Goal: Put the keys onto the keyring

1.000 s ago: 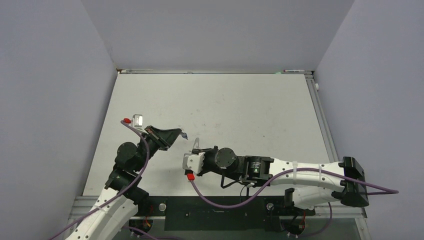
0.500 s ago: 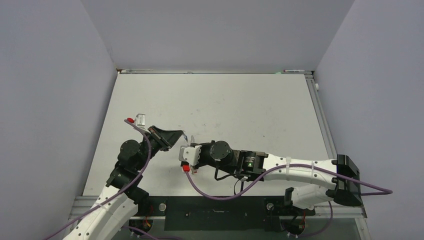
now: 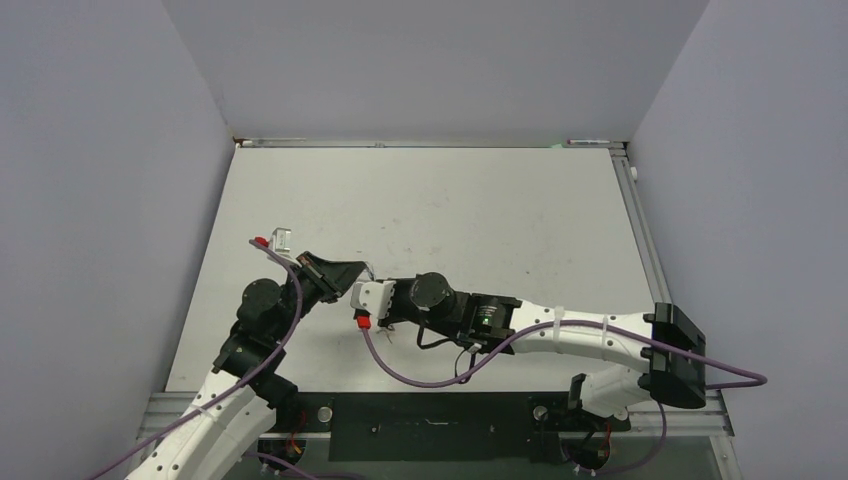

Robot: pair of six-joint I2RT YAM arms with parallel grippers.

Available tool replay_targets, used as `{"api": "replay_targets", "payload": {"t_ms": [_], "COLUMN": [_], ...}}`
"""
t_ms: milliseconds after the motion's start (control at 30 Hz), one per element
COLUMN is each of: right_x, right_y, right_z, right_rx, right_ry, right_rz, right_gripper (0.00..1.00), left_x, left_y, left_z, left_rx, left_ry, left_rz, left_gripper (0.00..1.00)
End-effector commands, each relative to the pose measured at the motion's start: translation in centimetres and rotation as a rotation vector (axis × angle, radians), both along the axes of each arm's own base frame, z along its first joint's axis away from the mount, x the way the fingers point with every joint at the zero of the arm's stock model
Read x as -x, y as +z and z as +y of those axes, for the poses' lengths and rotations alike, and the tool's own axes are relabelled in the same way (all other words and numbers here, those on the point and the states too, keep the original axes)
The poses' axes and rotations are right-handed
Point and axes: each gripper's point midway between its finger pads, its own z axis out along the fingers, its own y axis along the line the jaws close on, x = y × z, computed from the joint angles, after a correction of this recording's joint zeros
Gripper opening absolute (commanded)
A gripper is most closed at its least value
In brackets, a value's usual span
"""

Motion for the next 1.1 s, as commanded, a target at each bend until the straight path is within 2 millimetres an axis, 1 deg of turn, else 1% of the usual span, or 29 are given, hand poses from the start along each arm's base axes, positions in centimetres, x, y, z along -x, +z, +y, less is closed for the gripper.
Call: {"api": "replay_targets", "payload": {"t_ms": [0, 433, 733, 1067], "right_x": [-0.9, -2.2, -2.6, -3.5], "right_y": [4.5, 4.2, 3.4, 4.0], "right_z": [1.8, 2.4, 2.5, 2.2], "right_rx": [-0.148, -0.138, -0.112, -0.139], "right_ry": [-0.007, -0.068, -0.091, -0.15], "right_rz": [-0.017, 0.0, 0.014, 0.018], "right_gripper": [0.05, 0.05, 0.05, 0.05], "left_x": [-0.1, -0.1, 0.0, 0.0], "left_y": [2.6, 2.6, 2.6, 2.6], "left_z": [0.3, 0.5, 0.5, 0.5], "left_rx": [0.029, 0.026, 0.024, 0.023], "left_ry": [0.014, 0.022, 0.025, 0.021], "left_rz": [-0.056, -0.06, -0.062, -0.06], "left_gripper": [0.0, 0.0, 0.0, 0.0]}}
